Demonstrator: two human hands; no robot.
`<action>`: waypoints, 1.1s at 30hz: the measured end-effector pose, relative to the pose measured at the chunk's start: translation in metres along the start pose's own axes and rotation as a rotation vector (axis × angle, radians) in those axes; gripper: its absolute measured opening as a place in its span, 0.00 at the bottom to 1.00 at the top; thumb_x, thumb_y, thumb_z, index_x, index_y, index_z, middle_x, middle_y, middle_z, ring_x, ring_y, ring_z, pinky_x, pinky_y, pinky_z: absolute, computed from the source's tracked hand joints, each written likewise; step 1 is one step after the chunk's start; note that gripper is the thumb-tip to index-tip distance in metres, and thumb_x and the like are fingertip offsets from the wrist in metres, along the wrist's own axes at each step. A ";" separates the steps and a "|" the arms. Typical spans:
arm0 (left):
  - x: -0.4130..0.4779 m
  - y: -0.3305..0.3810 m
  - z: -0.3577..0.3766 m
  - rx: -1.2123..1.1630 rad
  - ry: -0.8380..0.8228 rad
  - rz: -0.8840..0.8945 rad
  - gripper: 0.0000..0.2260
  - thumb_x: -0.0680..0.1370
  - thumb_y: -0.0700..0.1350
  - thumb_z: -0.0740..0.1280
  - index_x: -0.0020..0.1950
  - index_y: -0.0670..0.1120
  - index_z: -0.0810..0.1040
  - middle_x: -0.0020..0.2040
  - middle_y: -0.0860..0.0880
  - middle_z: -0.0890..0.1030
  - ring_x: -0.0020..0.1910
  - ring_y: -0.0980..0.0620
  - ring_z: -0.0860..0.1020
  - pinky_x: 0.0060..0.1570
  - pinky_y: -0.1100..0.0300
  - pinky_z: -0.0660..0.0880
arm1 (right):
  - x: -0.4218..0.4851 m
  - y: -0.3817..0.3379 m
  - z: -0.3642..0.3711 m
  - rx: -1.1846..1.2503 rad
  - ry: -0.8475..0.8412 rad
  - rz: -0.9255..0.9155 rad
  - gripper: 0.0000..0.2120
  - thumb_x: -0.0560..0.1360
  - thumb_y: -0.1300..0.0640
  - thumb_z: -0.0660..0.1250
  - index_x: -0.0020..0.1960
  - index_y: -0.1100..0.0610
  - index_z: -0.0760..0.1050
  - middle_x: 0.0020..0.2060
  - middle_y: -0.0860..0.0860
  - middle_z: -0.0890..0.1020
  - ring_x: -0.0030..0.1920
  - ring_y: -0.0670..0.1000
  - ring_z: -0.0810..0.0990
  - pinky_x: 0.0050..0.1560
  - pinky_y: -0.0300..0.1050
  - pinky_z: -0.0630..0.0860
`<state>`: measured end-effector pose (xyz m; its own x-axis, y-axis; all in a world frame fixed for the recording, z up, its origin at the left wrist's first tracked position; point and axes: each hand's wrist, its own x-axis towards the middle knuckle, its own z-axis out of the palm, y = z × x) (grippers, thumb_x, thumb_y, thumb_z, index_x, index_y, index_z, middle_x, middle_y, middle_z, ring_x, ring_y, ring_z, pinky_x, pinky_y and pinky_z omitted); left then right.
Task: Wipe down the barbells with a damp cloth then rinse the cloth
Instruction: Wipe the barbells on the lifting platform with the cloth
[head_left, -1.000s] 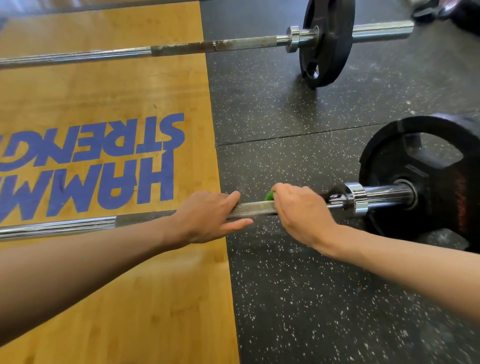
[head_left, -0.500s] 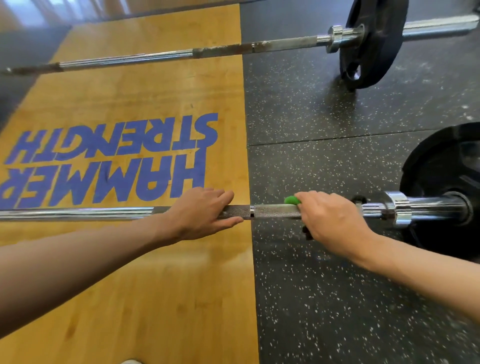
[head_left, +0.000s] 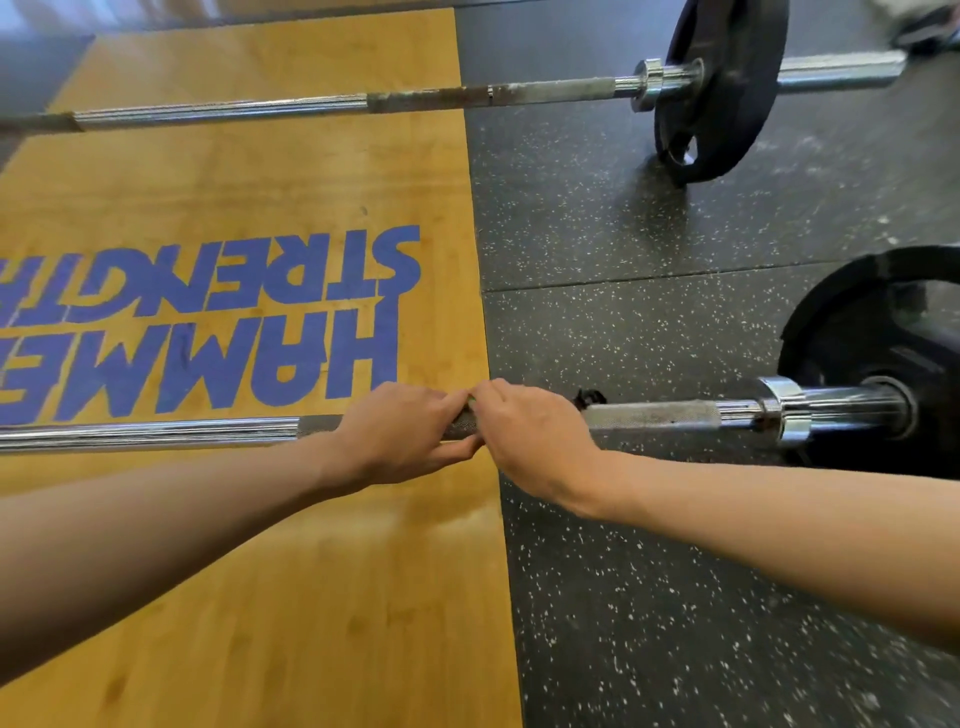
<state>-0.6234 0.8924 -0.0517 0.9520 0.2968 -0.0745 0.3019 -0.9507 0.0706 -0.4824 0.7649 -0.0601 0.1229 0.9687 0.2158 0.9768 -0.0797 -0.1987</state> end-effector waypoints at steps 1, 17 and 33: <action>-0.001 -0.001 0.001 -0.013 0.001 -0.007 0.28 0.75 0.69 0.44 0.55 0.51 0.71 0.38 0.53 0.80 0.31 0.51 0.73 0.29 0.57 0.68 | 0.004 -0.007 0.003 0.011 0.015 -0.016 0.07 0.71 0.62 0.73 0.42 0.56 0.75 0.33 0.51 0.79 0.27 0.55 0.78 0.29 0.41 0.60; -0.003 0.000 0.007 0.086 0.085 0.015 0.27 0.78 0.71 0.43 0.44 0.50 0.67 0.30 0.54 0.73 0.23 0.54 0.68 0.22 0.59 0.61 | -0.069 0.123 -0.040 -0.116 -0.028 -0.001 0.19 0.84 0.53 0.49 0.53 0.58 0.77 0.37 0.50 0.79 0.32 0.52 0.76 0.32 0.52 0.75; -0.003 0.003 0.002 0.089 0.063 0.009 0.26 0.78 0.71 0.43 0.44 0.50 0.65 0.31 0.56 0.70 0.24 0.54 0.67 0.23 0.58 0.60 | -0.027 0.052 -0.021 0.013 -0.064 -0.230 0.18 0.83 0.55 0.52 0.64 0.59 0.75 0.41 0.51 0.79 0.36 0.53 0.77 0.33 0.50 0.77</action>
<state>-0.6259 0.8887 -0.0529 0.9568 0.2904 -0.0117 0.2902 -0.9568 -0.0183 -0.4308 0.7295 -0.0561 -0.1139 0.9741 0.1955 0.9756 0.1468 -0.1634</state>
